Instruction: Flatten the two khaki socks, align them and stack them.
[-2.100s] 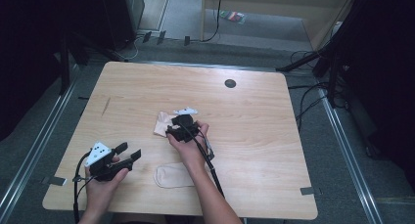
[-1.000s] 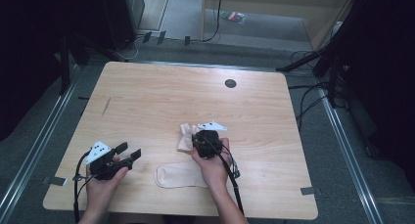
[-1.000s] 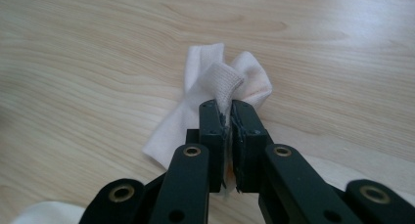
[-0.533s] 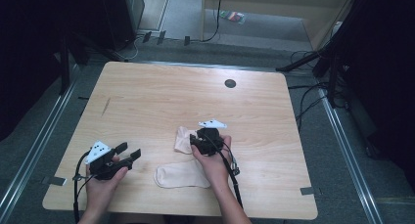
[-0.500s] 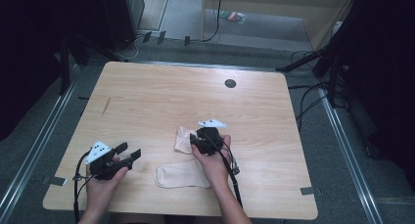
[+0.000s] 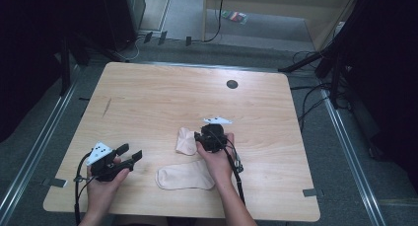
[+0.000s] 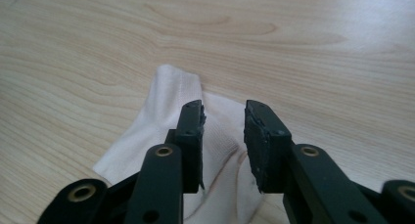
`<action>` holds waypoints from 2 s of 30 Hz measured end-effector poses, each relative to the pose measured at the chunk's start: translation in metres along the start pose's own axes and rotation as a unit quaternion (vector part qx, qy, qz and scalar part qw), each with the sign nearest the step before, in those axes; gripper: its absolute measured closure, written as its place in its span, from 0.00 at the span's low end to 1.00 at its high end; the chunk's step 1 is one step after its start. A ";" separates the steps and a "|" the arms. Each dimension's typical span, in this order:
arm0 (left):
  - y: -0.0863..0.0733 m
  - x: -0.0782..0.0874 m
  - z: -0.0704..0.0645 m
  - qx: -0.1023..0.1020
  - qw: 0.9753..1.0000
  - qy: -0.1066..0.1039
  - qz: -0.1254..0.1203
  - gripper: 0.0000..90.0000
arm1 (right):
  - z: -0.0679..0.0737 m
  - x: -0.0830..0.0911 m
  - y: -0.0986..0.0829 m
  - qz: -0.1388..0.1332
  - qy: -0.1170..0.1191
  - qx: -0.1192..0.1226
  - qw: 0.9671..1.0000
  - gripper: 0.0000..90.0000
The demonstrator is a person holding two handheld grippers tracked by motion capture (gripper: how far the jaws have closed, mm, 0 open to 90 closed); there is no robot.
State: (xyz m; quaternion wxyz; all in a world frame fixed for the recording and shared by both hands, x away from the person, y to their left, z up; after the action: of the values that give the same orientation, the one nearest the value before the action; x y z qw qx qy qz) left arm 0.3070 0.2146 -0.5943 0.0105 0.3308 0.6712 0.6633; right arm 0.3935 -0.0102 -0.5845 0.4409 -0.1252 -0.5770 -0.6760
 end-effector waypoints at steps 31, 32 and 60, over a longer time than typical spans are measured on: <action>0.011 -0.029 -0.028 -0.008 0.998 -0.051 0.024 0.32 | 0.053 0.027 0.033 -0.037 0.016 0.059 0.997 0.99; 0.013 -0.033 -0.031 -0.008 0.998 -0.058 0.028 0.31 | 0.055 0.029 0.036 -0.040 0.016 0.060 0.997 0.99; 0.026 -0.062 -0.024 -0.302 0.942 0.122 0.080 0.99 | 0.065 0.030 0.046 -0.035 0.071 0.073 0.994 0.99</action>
State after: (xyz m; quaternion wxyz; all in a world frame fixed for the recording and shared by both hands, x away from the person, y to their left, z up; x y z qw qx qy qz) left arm 0.3554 0.1626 -0.5945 -0.0247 0.2810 0.4070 0.8688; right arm 0.3882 0.0365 -0.5137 0.4648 -0.0244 -0.5963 -0.6541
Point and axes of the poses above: each handheld gripper's, and its own axes: x roughly backward along the jaws, y roughly out of its top, z roughly to its left, the point moved 10 cm from there along -x, roughly forward along the jaws, and after that the axes turned 8 degrees about -x, right-handed, at the moved point
